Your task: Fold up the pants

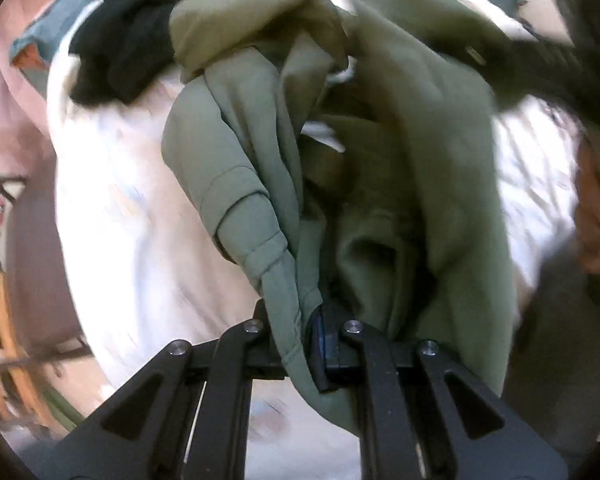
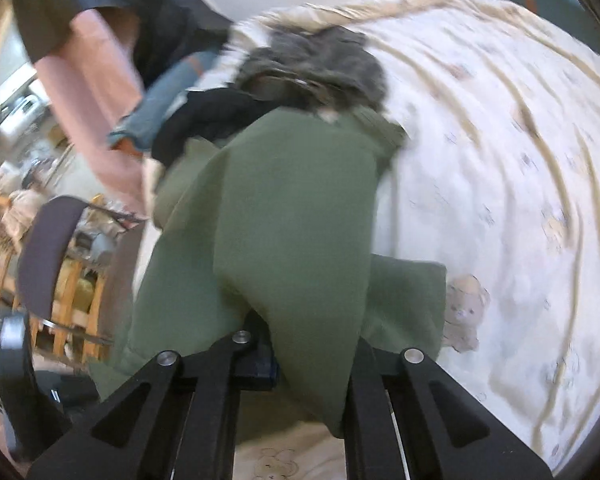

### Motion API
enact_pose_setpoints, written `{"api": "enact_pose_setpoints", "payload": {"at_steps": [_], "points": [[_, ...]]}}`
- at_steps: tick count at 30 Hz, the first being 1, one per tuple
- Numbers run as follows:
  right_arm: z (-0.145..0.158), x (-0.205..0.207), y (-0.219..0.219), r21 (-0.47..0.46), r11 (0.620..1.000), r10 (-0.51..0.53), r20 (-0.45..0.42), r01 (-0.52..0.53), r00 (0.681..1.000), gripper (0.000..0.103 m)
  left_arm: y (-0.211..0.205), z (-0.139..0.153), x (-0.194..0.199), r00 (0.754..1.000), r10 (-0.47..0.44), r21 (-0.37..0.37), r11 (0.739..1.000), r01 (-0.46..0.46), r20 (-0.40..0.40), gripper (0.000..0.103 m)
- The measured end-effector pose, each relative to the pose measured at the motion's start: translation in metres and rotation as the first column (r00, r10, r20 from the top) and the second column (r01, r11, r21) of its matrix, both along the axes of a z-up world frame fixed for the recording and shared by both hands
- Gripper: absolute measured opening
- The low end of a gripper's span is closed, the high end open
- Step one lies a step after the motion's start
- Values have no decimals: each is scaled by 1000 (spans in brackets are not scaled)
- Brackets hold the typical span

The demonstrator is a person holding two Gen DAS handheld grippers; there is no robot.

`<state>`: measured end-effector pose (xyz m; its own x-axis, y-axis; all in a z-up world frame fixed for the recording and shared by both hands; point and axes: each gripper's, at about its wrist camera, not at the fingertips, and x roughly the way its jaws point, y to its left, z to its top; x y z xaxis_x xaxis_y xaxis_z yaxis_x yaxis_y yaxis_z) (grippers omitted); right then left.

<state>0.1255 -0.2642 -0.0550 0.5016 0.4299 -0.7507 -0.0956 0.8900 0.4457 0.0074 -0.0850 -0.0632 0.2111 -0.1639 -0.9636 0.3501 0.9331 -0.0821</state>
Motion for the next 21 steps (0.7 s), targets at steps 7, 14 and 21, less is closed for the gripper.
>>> {"api": "enact_pose_setpoints", "payload": {"at_steps": [7,14,21], "points": [[-9,-5,-5,29,1000,7,-56,-5,998,7,3,-8,-23,985,132,-31,990,-136,-109,11],[-19,-19,-27,29,998,-56,-117,59,992,7,27,-15,8,952,244,-27,967,-253,-183,70],[-16,-24,-30,21,997,-68,-118,71,991,7,52,31,58,966,246,-57,966,-251,-75,81]]}}
